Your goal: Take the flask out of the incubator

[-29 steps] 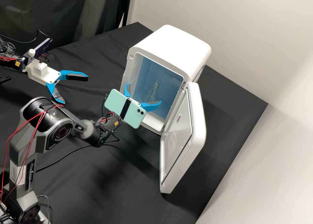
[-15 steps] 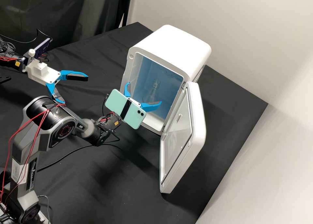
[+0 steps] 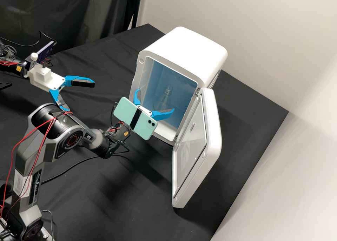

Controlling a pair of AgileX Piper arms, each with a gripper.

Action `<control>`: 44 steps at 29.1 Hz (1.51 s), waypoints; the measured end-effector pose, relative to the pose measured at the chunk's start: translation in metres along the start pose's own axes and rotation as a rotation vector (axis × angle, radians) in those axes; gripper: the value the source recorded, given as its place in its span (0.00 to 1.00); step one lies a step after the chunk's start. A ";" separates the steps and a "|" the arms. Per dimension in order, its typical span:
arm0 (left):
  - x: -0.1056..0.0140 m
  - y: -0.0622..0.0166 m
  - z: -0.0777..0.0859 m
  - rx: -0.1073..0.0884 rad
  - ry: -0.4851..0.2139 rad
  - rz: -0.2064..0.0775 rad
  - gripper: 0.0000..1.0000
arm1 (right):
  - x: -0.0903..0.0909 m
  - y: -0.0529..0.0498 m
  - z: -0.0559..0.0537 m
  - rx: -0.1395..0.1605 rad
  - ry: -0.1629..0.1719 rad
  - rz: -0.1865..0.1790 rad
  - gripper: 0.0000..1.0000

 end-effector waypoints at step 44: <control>0.000 0.0000 0.000 0.000 0.000 0.000 1.00 | 0.010 -0.016 0.032 -0.048 -0.094 -0.056 1.00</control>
